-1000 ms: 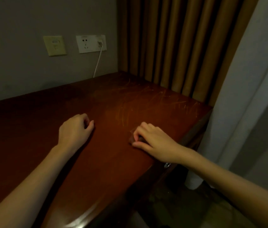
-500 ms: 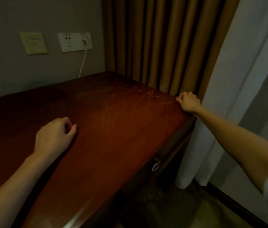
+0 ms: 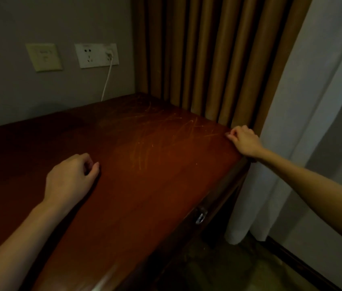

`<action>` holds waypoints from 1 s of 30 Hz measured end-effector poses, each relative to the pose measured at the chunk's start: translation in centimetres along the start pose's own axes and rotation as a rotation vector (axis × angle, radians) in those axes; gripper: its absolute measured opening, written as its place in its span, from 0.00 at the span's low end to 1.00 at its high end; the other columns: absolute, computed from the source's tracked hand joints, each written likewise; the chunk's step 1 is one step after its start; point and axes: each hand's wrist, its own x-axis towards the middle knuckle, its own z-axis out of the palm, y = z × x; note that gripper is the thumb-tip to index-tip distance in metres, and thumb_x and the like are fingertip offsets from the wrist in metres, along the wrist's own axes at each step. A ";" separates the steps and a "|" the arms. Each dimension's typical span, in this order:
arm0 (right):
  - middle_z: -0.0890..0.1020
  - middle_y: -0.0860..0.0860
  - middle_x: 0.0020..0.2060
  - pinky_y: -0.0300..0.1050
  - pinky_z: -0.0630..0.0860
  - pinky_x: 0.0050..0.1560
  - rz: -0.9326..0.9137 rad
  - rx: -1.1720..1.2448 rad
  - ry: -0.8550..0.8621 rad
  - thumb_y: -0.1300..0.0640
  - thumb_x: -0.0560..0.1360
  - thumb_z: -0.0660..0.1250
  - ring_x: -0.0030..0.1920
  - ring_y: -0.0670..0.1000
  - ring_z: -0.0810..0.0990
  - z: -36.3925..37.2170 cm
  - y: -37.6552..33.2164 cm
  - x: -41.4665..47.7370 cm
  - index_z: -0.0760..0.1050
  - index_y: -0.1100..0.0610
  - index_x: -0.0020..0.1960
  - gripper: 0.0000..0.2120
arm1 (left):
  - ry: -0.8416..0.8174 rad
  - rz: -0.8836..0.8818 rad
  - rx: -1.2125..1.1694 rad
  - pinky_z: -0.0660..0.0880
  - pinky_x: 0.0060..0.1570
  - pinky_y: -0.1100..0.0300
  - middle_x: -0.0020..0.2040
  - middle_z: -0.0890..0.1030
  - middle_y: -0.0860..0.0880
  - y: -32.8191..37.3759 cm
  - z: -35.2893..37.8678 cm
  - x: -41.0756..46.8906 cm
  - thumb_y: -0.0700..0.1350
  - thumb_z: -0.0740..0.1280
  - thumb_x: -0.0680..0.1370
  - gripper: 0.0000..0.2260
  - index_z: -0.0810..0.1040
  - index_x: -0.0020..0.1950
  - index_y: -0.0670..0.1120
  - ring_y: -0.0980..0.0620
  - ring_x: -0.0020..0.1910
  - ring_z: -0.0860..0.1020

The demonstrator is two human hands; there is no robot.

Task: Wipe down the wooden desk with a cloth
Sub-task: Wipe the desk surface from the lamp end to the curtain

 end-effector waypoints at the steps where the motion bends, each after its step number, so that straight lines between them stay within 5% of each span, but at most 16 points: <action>1: 0.72 0.59 0.57 0.54 0.66 0.58 0.012 -0.024 0.020 0.48 0.80 0.57 0.60 0.61 0.71 0.1 0.1 0.0 0.72 0.57 0.54 0.13 | 0.001 -0.001 0.003 0.62 0.27 0.63 0.36 0.72 0.52 0.0 0.1 0.0 0.50 0.64 0.79 0.09 0.72 0.40 0.50 0.57 0.32 0.71; 6: 0.70 0.51 0.49 0.49 0.65 0.53 -0.203 -0.025 -0.056 0.49 0.80 0.59 0.56 0.56 0.71 0.2 -4.7 -5.8 0.68 0.51 0.49 0.05 | 0.013 -0.015 0.027 0.66 0.28 0.62 0.36 0.73 0.52 -0.1 0.5 0.2 0.51 0.63 0.79 0.09 0.73 0.41 0.49 0.56 0.33 0.72; 14: 0.69 0.47 0.50 0.43 0.63 0.51 -0.891 0.110 -0.260 0.49 0.81 0.55 0.49 0.46 0.67 2.4 -21.3 -17.6 0.68 0.51 0.53 0.08 | 0.072 -0.003 0.008 0.66 0.31 0.59 0.37 0.73 0.52 -0.3 0.8 0.1 0.52 0.63 0.78 0.09 0.73 0.40 0.49 0.52 0.36 0.73; 19: 0.71 0.52 0.56 0.50 0.65 0.58 -0.722 0.065 -0.259 0.49 0.80 0.56 0.57 0.53 0.69 5.9 -25.3 -10.9 0.70 0.54 0.57 0.11 | 0.070 -0.005 -0.012 0.69 0.32 0.57 0.36 0.72 0.53 -0.5 0.7 0.1 0.51 0.63 0.78 0.09 0.73 0.40 0.49 0.53 0.35 0.73; 24: 0.69 0.49 0.52 0.48 0.65 0.58 -0.485 0.040 -0.197 0.48 0.81 0.56 0.58 0.53 0.70 4.6 -19.1 -6.1 0.68 0.50 0.51 0.06 | 0.061 -0.003 -0.015 0.65 0.29 0.63 0.37 0.72 0.53 -0.4 0.6 -0.2 0.51 0.62 0.79 0.09 0.73 0.41 0.49 0.55 0.35 0.72; 30: 0.67 0.45 0.49 0.43 0.63 0.52 -0.569 0.006 -0.185 0.49 0.80 0.57 0.52 0.48 0.68 2.8 -16.8 -12.8 0.65 0.48 0.51 0.03 | 0.045 -0.010 -0.031 0.70 0.33 0.62 0.37 0.73 0.53 -0.2 0.4 -0.1 0.51 0.62 0.79 0.09 0.73 0.41 0.49 0.55 0.36 0.73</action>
